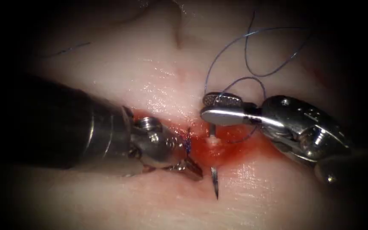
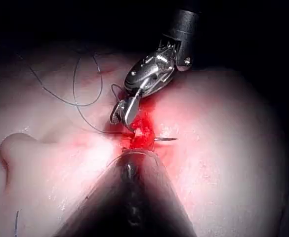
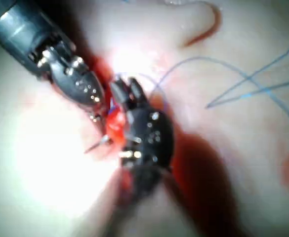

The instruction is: Wound Closure

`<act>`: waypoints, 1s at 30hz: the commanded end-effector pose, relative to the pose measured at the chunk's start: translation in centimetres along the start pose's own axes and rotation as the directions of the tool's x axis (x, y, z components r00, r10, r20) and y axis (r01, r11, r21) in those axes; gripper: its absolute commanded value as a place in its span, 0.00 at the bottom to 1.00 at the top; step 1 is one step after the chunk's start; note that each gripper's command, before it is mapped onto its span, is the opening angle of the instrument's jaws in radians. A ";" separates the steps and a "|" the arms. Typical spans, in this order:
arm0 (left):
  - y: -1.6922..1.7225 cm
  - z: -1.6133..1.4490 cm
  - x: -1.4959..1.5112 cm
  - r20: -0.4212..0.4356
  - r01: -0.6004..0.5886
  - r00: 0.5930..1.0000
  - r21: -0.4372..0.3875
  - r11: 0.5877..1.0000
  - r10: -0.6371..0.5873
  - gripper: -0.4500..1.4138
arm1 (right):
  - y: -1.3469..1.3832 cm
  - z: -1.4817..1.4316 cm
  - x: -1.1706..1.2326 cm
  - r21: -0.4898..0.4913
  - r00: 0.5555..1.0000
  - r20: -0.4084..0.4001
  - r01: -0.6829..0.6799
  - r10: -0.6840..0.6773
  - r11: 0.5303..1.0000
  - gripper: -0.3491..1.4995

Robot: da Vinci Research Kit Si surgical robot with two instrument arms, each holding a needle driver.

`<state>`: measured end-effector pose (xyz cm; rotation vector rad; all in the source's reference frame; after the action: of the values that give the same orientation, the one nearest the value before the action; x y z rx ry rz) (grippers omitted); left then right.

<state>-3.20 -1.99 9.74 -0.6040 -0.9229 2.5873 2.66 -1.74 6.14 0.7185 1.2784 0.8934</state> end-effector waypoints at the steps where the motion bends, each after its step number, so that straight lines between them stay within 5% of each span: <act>1: 0.02 0.10 0.00 0.001 0.000 1.000 -0.003 1.000 0.000 0.13 | -0.02 0.04 -0.10 0.002 0.999 0.019 -0.027 0.026 1.000 0.00; 13: 0.05 0.08 0.00 0.000 0.001 1.000 -0.005 1.000 -0.001 0.13 | 0.07 0.10 -0.59 0.009 0.983 0.107 -0.149 0.147 0.989 0.00; 21: 0.09 0.02 0.04 -0.003 0.004 1.000 0.000 1.000 -0.004 0.13 | -0.03 0.12 -0.67 0.044 0.976 0.117 -0.189 0.183 0.981 0.00; 22: 0.10 0.00 0.05 -0.003 0.004 1.000 -0.002 1.000 -0.004 0.13 | -0.03 0.12 -0.66 0.047 0.977 0.112 -0.190 0.184 0.981 0.08; 23: 0.11 -0.01 0.06 -0.005 0.005 1.000 0.002 1.000 -0.005 0.13 | -0.03 0.11 -0.64 0.040 0.977 0.102 -0.190 0.185 0.981 0.28; 26: 0.12 -0.06 0.08 -0.008 -0.034 0.999 0.016 0.999 0.035 0.13 | 0.00 0.07 -0.55 0.012 0.991 0.072 -0.112 0.110 0.994 0.67; 30: 0.18 -0.13 0.12 -0.035 -0.073 0.997 0.033 0.997 0.074 0.17 | 0.02 -0.03 -0.52 0.000 0.998 0.061 -0.035 0.035 0.999 0.83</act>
<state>-3.21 -1.94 9.43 -0.6890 -0.8535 2.6432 2.57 -2.10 6.35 0.7642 1.2134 0.8846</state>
